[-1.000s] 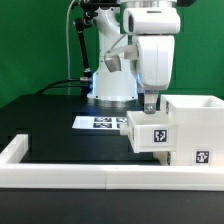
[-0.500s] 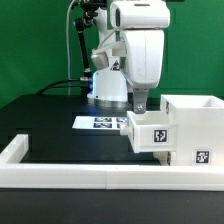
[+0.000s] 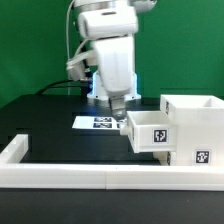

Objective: Assemble drawer

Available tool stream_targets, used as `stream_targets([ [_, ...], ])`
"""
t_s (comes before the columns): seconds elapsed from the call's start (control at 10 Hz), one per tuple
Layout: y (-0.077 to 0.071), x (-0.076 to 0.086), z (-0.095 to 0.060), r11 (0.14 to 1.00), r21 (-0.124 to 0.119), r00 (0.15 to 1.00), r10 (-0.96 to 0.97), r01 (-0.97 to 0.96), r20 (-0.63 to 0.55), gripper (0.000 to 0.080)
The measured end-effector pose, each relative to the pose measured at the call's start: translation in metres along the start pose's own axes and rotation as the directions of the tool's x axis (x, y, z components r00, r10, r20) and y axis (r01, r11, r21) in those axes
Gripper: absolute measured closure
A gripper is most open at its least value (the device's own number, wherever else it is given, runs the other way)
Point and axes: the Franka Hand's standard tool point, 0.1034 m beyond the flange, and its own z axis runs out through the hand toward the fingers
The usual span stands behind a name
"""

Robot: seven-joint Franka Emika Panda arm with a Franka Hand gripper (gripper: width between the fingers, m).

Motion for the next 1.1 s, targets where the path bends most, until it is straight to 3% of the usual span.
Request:
stream_targets([
  [0.2,-0.003,-0.007,0.001,1.0,-0.002,1.0,0.013,-0.013,-0.029,0.0151],
  [0.6,-0.007,0.023,0.024,0.999,0.032,0.999,0.003,-0.001,-0.05,0.0151],
  [1.1,-0.007,0.025,0.029,0.999,0.032,0.999,0.002,0.0,-0.054,0.0151],
])
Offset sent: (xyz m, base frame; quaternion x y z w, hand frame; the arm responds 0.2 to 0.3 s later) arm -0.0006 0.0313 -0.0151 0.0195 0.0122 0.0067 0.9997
